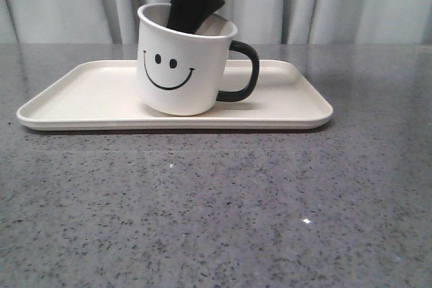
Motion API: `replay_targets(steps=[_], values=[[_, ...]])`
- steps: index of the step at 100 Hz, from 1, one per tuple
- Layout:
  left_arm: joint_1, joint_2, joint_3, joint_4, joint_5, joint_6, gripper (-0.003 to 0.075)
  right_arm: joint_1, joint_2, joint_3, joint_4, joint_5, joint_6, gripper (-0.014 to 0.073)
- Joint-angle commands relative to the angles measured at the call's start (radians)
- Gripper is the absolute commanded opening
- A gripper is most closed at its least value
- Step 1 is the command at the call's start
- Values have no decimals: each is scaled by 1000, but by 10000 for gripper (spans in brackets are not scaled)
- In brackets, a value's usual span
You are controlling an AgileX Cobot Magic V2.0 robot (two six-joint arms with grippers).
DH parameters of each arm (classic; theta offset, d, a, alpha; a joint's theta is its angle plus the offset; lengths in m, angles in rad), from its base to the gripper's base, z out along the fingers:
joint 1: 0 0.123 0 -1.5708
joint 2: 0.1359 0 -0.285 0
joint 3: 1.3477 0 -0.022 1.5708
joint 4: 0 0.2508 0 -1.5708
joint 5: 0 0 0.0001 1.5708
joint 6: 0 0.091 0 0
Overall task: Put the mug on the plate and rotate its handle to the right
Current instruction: 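Open the right gripper and lift it out of the mug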
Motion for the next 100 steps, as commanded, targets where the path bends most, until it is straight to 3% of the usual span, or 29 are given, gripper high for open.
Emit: replay_targets(steps=[1, 53, 71, 100], values=[[-8, 3, -19, 8, -18, -9, -20, 1, -72, -21, 36, 94, 0, 122], [-8, 3, -19, 7, -18, -9, -20, 1, -72, -23, 60, 94, -1, 123], [-8, 3, -19, 7, -18, -9, -20, 1, -72, -25, 60, 94, -1, 199], [-8, 3, -19, 5, -18, -9, -20, 1, -80, -54, 60, 94, -1, 204]])
